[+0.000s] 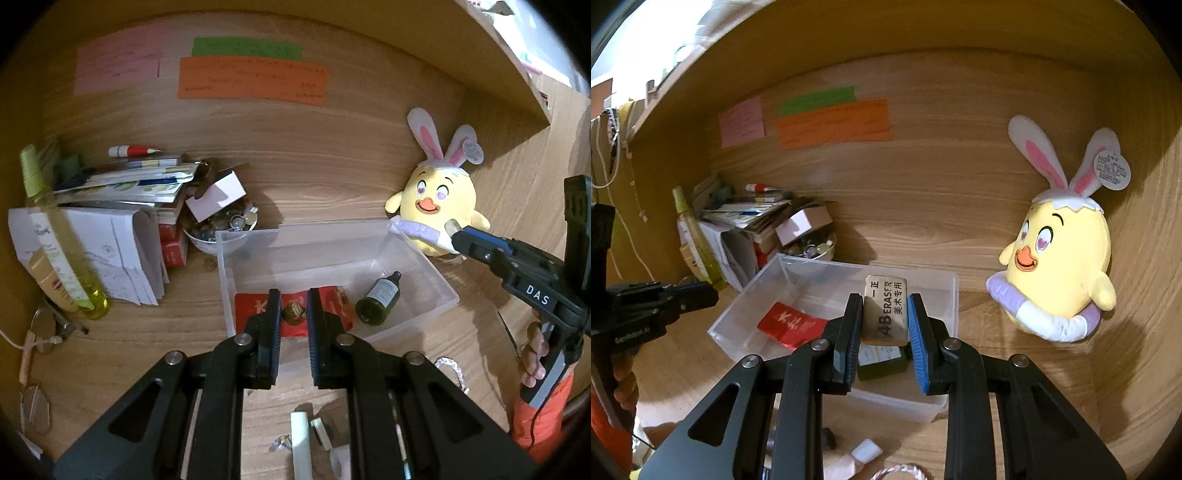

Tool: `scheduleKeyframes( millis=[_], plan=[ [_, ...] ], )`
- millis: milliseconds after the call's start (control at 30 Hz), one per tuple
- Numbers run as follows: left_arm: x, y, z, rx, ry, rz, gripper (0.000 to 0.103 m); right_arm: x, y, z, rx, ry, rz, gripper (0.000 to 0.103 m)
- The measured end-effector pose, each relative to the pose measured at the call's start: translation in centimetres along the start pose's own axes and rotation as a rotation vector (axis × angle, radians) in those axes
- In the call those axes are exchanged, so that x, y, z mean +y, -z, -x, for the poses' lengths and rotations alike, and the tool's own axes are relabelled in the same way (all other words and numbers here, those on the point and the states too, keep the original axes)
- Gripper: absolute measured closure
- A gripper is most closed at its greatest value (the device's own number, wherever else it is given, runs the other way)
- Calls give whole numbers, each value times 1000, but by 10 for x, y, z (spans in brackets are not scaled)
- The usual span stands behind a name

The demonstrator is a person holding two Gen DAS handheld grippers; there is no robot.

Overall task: Organize objects
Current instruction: 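Carry the eraser into the clear box and open the right gripper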

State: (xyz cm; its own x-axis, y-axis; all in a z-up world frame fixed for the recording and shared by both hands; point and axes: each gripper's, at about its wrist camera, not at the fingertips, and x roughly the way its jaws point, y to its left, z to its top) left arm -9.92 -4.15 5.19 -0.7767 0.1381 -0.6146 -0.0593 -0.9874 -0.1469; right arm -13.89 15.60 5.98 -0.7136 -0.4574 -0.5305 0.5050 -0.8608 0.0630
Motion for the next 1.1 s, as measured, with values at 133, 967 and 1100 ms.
scheduleKeyframes(
  millis=[133,967,1100],
  plan=[
    [-1,-2,-14,17,0,1,91,-7,3,-14,31,12,-15,81],
    [-3,8,-85,161,37,19,91,-18,27,-70,175,65,0,81],
    [-8,9,-87,163,29,4,91,-16,29,-74,187,65,9,81]
  ],
)
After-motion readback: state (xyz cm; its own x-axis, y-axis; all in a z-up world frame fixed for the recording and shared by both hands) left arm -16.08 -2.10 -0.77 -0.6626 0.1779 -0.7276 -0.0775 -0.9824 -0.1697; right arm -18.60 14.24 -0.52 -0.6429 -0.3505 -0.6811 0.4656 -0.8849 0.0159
